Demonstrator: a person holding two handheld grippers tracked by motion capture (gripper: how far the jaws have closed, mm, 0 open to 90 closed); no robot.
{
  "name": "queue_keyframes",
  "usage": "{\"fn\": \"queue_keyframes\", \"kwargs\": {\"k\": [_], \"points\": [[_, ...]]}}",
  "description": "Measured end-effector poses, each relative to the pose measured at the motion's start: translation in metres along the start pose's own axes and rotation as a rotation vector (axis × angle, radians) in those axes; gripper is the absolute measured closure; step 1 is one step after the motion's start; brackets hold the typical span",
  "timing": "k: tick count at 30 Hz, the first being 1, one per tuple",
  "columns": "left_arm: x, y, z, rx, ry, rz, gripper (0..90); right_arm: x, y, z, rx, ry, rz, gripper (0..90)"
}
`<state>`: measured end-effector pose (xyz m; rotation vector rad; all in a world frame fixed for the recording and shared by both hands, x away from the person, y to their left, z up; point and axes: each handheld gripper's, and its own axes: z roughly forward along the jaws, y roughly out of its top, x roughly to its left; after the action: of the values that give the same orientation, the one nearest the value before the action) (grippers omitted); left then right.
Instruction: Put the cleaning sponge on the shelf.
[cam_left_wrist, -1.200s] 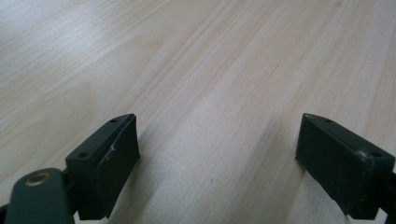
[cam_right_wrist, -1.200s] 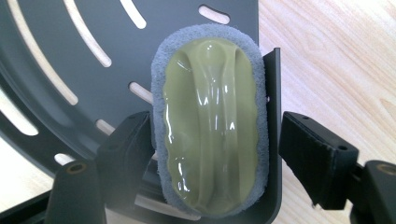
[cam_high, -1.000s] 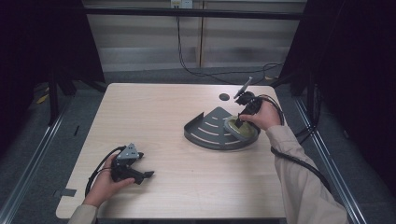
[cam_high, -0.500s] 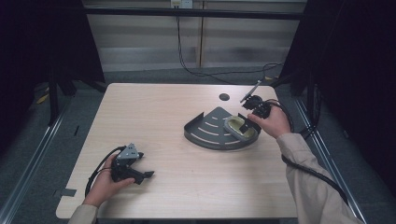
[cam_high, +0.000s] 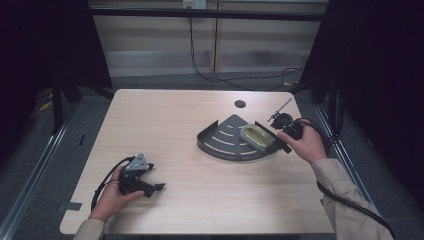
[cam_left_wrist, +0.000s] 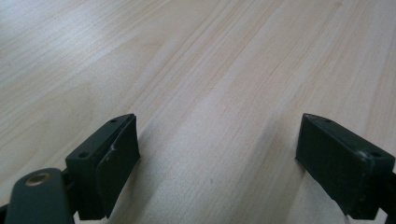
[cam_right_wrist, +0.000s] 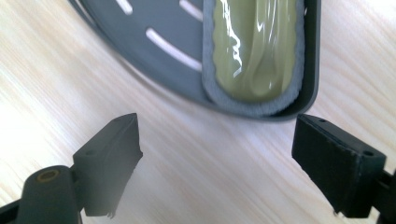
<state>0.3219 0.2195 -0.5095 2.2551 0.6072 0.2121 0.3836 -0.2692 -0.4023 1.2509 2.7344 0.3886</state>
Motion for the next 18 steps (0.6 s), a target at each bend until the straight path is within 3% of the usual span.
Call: {"fn": "queue_keyframes", "kwargs": {"k": [18], "points": [[0.000, 0.000, 0.000, 0.000, 0.000, -0.001, 12.9, 0.009, -0.043, 0.012, 0.003, 0.037, 0.000, 15.5]]}}
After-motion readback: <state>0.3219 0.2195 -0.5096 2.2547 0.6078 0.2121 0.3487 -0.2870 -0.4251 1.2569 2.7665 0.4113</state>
